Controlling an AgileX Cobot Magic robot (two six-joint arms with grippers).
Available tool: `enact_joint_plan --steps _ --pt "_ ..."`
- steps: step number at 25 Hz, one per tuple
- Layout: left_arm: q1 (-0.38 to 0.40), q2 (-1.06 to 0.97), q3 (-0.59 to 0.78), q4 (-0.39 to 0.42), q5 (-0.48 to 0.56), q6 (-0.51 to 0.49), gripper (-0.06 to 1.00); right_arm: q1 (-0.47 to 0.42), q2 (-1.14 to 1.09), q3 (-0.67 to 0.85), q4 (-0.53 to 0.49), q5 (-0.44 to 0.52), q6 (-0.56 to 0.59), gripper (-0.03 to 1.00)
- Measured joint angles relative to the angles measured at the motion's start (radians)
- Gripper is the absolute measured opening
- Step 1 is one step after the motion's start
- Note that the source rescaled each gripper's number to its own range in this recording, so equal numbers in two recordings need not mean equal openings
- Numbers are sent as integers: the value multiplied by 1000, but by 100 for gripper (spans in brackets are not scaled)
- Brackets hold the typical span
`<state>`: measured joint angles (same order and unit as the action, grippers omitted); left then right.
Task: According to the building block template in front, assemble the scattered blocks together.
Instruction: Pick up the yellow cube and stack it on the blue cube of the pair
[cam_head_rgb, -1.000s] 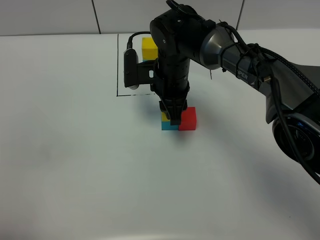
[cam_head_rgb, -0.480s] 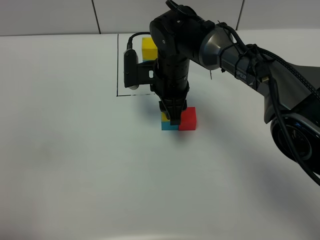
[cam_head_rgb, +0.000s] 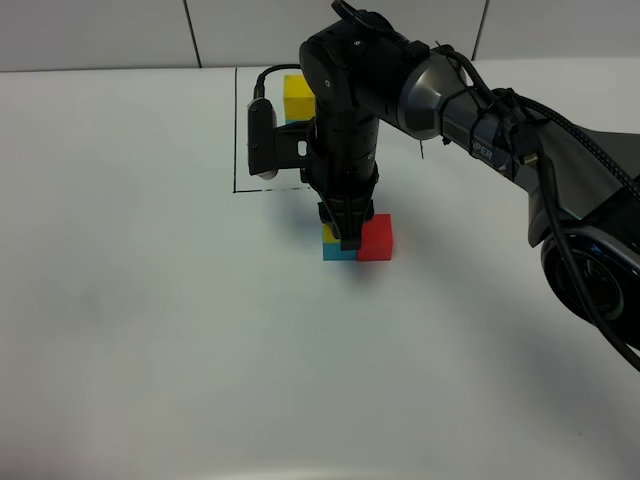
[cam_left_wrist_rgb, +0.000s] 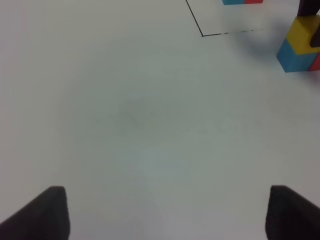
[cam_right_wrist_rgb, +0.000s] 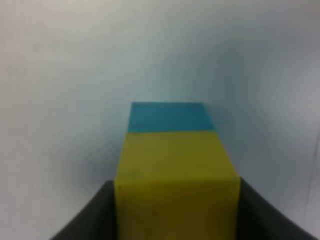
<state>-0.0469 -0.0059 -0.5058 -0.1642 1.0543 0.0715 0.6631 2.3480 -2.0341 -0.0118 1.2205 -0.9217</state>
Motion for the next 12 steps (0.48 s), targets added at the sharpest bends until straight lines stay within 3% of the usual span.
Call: enact_joint_plan --steps 4,12 --pt "0 0 0 0 0 0 76 0 23 2 6 -4 0 17" --pt "0 0 0 0 0 0 76 0 19 3 -7 -3 22 82"
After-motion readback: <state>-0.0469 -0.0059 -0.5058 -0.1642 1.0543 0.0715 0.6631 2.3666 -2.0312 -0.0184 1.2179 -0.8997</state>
